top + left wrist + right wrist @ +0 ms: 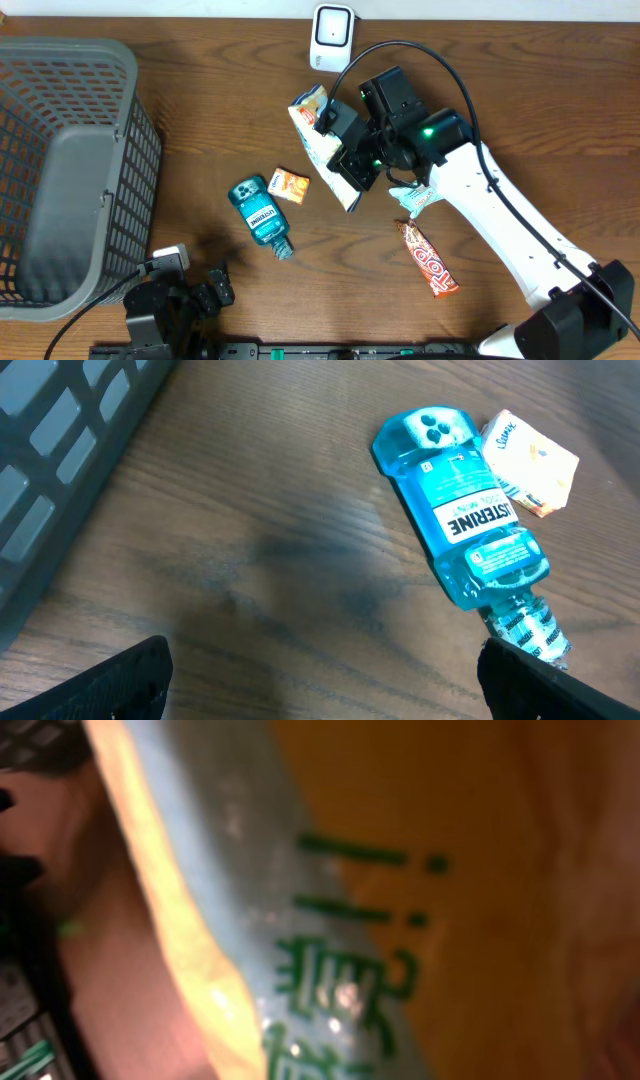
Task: Scan the item barcode
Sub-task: 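Carry the chip bag up to the white scanner with the right gripper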
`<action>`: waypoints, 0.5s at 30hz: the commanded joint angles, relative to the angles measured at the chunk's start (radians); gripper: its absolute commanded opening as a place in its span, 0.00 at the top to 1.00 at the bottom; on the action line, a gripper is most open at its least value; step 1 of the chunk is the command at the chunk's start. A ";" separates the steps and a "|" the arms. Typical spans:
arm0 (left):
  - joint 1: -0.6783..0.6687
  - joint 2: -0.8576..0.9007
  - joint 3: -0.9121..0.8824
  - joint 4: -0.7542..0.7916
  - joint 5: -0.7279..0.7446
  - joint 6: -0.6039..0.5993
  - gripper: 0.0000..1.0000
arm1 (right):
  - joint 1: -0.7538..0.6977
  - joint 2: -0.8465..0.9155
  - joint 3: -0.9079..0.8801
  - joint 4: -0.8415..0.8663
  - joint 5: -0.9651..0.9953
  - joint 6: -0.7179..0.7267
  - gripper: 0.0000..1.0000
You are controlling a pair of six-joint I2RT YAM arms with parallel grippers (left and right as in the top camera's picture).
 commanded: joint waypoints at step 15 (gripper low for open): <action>0.000 -0.002 -0.005 -0.037 0.003 -0.005 0.02 | -0.015 0.152 0.001 0.446 0.316 0.138 0.99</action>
